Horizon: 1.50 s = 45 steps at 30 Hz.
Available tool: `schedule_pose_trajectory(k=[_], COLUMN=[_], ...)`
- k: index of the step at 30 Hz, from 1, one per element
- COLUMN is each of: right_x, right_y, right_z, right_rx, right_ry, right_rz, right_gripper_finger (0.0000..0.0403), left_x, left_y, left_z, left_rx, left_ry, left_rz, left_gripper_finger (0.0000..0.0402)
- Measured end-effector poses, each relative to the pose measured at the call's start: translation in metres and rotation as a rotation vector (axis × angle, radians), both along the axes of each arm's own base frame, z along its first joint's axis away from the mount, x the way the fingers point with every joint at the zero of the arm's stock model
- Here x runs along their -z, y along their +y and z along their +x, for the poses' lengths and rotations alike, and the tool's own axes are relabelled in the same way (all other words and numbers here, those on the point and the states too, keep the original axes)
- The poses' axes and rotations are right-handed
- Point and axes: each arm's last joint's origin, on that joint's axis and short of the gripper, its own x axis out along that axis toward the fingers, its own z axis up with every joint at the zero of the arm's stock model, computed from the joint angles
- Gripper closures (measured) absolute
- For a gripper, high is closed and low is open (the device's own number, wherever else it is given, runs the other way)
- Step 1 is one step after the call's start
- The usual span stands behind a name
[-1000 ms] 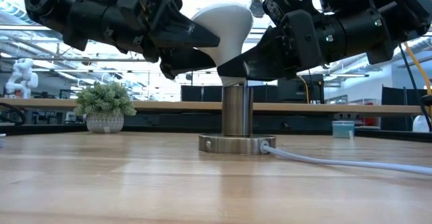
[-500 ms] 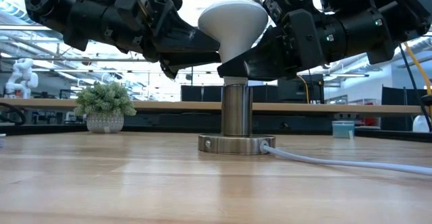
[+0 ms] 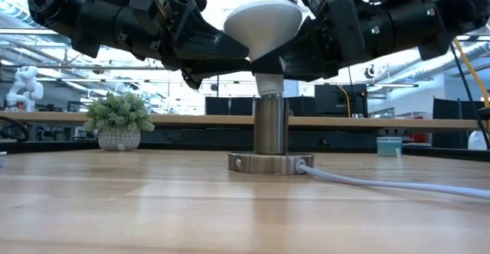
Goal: Screw lightbulb
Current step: Insert the lightbulb into the desk lamp
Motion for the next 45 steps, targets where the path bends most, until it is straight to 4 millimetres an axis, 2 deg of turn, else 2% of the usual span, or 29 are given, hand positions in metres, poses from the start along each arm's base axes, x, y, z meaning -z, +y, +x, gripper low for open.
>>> schedule_pose_trajectory(k=[8, 18, 30, 38, 45], right_x=[0.001, 0.002, 0.009, 0.009, 0.008], right_y=[-0.002, -0.002, -0.002, 0.0, 0.0], right_z=[-0.006, -0.006, -0.008, -0.009, -0.008], right_rx=[0.015, 0.021, 0.044, 0.04, 0.04], right_ry=[0.095, 0.098, 0.163, 0.162, 0.152], right_rz=[0.035, 0.052, 0.09, 0.097, 0.094], right_gripper_finger=[0.0204, 0.0204, 0.0204, 0.0204, 0.0204], left_x=[0.0, -0.007, -0.005, -0.005, -0.003], left_y=[0.0, 0.0, 0.0, 0.005, 0.0], left_z=[0.0, 0.001, 0.001, 0.002, 0.001], left_rx=[0.0, -0.002, -0.002, -0.034, 0.002], left_ry=[0.0, -0.072, -0.049, -0.049, -0.029], left_rz=[0.0, -0.015, -0.01, -0.011, -0.04], left_gripper_finger=[0.0258, 0.0258, 0.0258, 0.0258, 0.0258])
